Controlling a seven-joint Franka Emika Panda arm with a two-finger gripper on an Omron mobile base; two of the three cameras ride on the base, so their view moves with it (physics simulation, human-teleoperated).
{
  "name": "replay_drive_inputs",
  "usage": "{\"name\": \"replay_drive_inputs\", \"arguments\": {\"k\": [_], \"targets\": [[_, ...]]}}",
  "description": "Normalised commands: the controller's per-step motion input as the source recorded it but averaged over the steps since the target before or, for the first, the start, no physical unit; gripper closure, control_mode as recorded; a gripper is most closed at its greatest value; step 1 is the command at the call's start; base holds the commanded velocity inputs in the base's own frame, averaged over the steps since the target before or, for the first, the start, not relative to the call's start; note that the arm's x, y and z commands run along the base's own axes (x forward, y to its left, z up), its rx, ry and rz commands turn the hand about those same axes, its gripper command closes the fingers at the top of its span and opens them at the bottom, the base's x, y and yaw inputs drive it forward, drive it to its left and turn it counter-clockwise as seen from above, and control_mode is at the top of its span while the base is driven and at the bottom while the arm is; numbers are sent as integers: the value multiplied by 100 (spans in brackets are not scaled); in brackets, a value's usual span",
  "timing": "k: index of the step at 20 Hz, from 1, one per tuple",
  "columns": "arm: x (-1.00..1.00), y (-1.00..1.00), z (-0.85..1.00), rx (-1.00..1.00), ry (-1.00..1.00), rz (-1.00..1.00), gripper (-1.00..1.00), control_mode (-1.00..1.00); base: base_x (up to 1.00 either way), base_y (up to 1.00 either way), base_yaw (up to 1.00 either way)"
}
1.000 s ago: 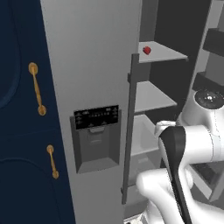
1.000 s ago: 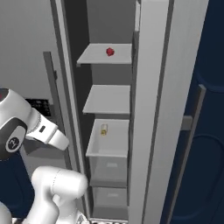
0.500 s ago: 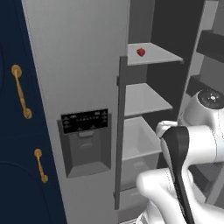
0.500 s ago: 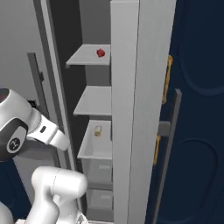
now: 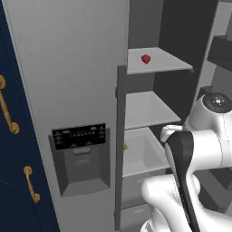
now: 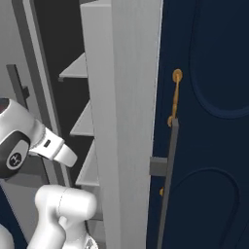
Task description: Take the strawberry from the fridge and place it on top of the pancake, located on the dining counter.
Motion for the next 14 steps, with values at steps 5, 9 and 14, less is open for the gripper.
{"name": "replay_drive_inputs", "arguments": {"k": [5,9,14], "targets": [[0,0,0,0,0,0,-100,100,16,-10,1],[0,0,0,0,0,0,-100,100,7,-1,0],[0,0,0,0,0,0,-100,100,0,0,0]]}}
